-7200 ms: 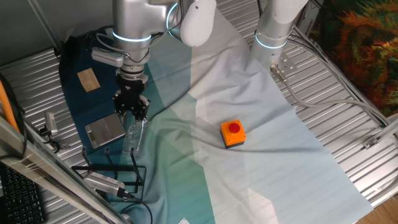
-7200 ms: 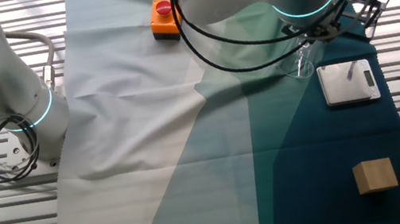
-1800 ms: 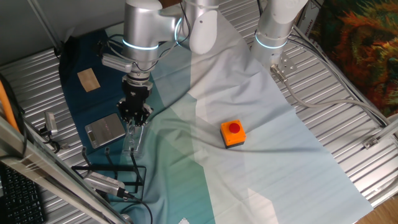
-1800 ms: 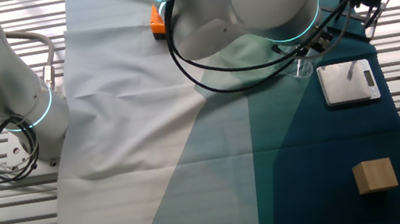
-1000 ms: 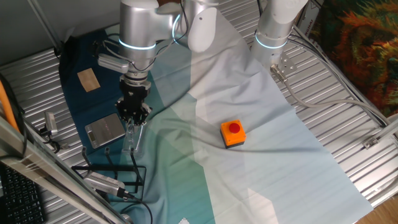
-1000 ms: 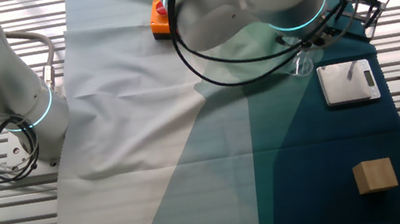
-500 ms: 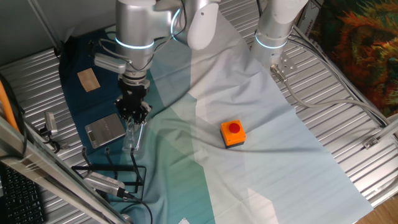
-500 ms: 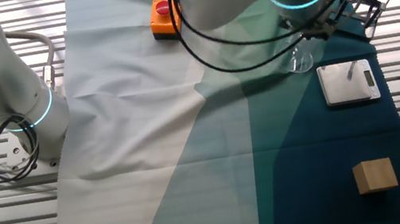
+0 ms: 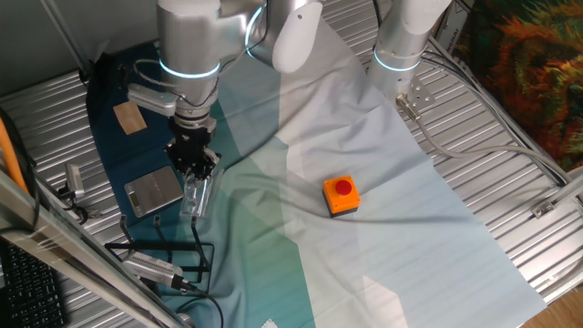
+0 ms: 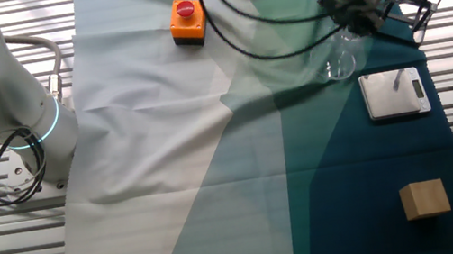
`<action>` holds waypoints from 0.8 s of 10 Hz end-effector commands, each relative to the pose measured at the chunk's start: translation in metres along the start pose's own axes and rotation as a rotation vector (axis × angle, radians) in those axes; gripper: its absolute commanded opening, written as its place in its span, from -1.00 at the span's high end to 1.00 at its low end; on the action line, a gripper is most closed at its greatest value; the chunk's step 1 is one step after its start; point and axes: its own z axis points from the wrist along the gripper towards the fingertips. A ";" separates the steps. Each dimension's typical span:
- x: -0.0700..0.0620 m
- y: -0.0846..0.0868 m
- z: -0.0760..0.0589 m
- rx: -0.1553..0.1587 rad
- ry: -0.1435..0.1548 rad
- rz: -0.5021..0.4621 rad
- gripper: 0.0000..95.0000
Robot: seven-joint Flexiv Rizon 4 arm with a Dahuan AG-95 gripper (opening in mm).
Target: Take the cup off the cup rack
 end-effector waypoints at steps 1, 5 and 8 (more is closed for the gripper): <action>0.001 -0.001 -0.005 0.016 0.092 0.006 1.00; 0.017 -0.002 0.001 0.021 0.263 0.003 1.00; 0.024 -0.003 0.002 0.024 0.349 0.008 1.00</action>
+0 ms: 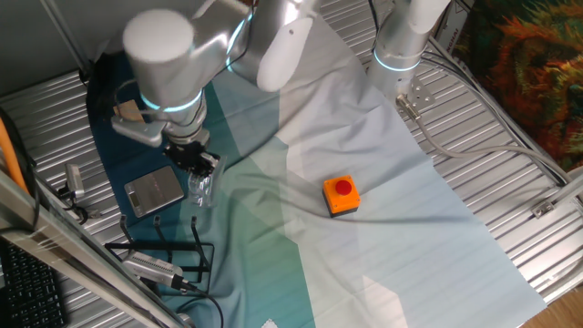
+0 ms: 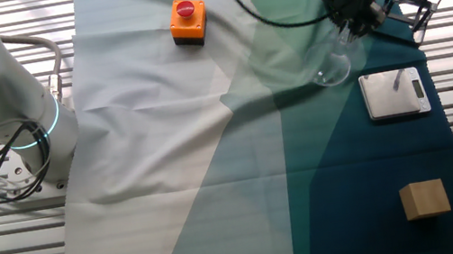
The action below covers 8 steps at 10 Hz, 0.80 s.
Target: Take the cup off the cup rack
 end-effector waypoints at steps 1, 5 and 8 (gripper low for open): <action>0.006 0.000 0.002 0.008 0.099 0.003 1.00; 0.010 0.001 0.001 0.013 0.141 0.012 1.00; 0.022 0.003 0.000 0.019 0.157 -0.009 1.00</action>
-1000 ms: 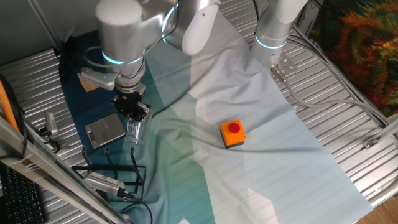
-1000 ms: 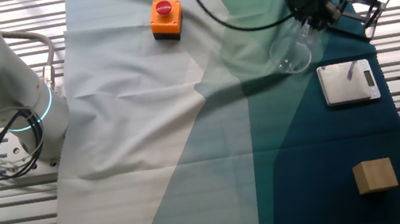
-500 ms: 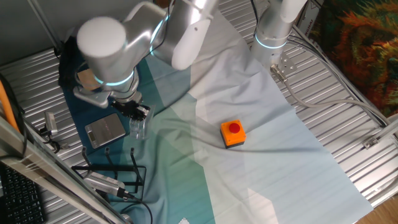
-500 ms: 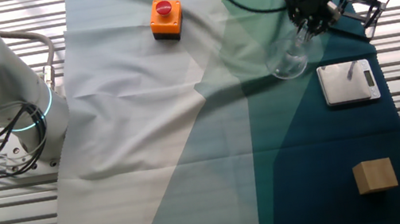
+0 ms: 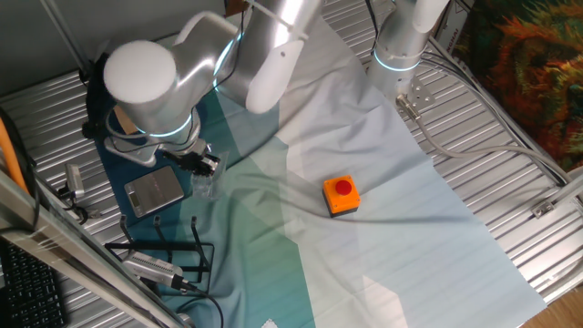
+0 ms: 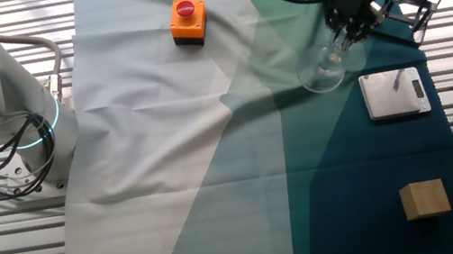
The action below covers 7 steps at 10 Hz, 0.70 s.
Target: Take the cup off the cup rack
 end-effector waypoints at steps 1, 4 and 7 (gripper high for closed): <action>0.005 0.001 -0.002 0.013 0.027 -0.015 1.00; 0.015 0.003 0.000 0.024 0.068 -0.027 1.00; 0.025 0.005 0.006 0.037 0.092 -0.034 1.00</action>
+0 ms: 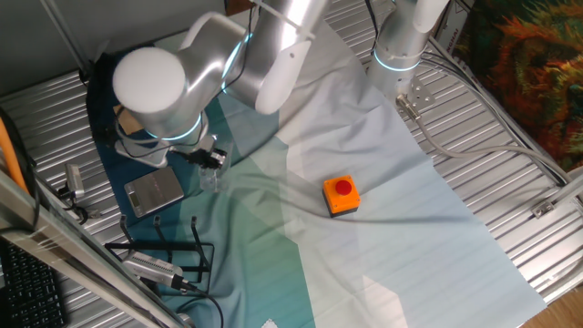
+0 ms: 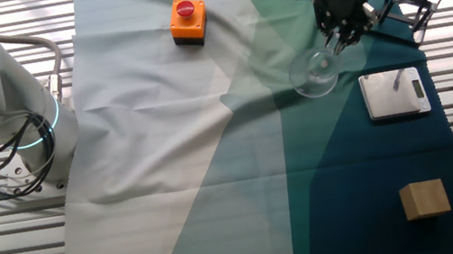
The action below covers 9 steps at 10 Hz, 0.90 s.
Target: Take the cup off the cup rack
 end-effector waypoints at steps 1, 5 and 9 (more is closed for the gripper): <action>0.007 0.002 0.001 0.014 0.019 -0.005 1.00; 0.016 0.003 0.007 0.036 0.048 -0.012 1.00; 0.021 -0.002 0.012 0.037 0.113 -0.023 1.00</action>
